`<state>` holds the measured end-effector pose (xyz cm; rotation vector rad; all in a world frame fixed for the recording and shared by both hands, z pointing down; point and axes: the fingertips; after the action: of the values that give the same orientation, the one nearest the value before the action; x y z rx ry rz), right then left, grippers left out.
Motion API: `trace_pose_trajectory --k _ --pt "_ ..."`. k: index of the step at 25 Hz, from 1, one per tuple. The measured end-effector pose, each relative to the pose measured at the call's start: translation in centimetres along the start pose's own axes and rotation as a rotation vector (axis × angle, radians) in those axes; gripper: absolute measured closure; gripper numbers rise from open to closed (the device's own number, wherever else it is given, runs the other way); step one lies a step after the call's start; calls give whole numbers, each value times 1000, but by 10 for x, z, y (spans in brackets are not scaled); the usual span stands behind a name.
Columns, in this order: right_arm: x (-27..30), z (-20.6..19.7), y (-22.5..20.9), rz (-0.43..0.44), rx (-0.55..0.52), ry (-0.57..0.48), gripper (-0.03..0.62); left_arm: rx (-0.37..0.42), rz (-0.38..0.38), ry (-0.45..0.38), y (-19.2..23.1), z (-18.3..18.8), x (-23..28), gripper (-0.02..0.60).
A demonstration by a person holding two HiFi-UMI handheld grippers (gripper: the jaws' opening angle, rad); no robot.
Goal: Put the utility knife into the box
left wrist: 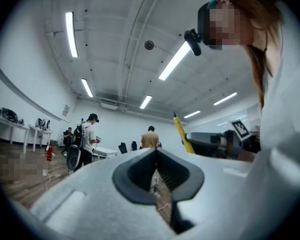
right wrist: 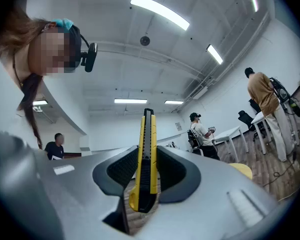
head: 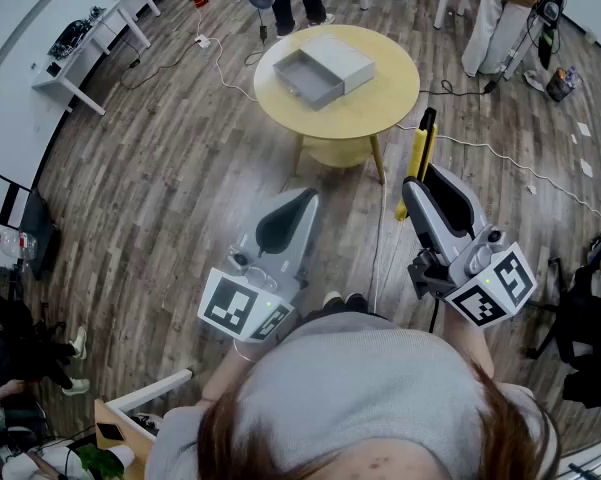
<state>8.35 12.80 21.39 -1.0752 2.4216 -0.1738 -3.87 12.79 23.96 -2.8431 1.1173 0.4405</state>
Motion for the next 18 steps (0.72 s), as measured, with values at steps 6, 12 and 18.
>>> trace_pose_trajectory --k 6,12,18 --pt "-1 -2 -2 5 1 5 474 4 -1 -3 -3 -1 3 580" --pt "1 -3 -1 15 -17 16 474 5 -3 2 -4 -3 5 580" --pt "-3 4 3 37 -12 -4 474 -4 -7 7 -11 -5 8 580"
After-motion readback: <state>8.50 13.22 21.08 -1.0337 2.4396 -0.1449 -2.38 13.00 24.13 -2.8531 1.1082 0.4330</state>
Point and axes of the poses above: the fingertips, and each gripper's own axes: x forward along the fingers, y to its left, z out of its top, and after that the axes turned 8 degrees about -y, right-handed
